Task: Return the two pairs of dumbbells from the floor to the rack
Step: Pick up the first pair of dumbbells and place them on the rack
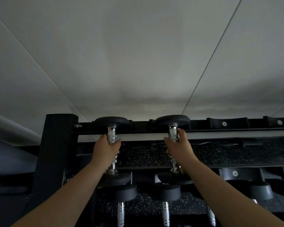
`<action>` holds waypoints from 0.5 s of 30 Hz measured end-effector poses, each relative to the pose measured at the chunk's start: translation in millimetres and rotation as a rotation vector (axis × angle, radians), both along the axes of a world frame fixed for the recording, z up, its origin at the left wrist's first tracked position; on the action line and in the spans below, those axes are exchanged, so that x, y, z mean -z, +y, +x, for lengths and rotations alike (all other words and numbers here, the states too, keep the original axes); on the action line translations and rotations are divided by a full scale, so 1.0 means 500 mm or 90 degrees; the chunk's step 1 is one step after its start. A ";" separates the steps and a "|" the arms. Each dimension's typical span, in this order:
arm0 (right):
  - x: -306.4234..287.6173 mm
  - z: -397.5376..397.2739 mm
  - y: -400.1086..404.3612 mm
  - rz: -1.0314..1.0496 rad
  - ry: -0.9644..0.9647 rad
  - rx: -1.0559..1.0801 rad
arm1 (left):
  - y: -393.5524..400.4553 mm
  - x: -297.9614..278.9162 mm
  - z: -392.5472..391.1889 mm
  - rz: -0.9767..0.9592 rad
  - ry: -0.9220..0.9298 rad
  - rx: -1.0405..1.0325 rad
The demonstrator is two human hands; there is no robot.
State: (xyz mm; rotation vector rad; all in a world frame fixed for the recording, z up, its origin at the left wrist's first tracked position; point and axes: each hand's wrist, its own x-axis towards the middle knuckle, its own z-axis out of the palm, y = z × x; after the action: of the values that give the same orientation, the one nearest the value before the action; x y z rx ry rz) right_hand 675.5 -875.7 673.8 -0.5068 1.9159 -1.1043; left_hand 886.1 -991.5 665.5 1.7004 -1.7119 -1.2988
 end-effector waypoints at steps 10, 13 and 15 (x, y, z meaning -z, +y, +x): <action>0.013 -0.004 -0.003 0.012 0.017 -0.009 | -0.017 0.015 0.017 0.005 -0.018 0.018; 0.012 -0.003 -0.002 0.017 0.029 -0.015 | -0.019 0.015 0.020 0.001 -0.024 0.022; 0.013 -0.001 0.002 0.017 0.026 -0.015 | -0.012 0.016 0.025 0.002 -0.018 0.028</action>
State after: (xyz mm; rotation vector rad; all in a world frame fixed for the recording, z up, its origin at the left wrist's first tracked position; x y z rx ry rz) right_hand 675.2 -874.7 667.5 -0.5389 1.9531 -1.0590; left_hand 898.8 -997.6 657.3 1.6991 -1.7734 -1.3042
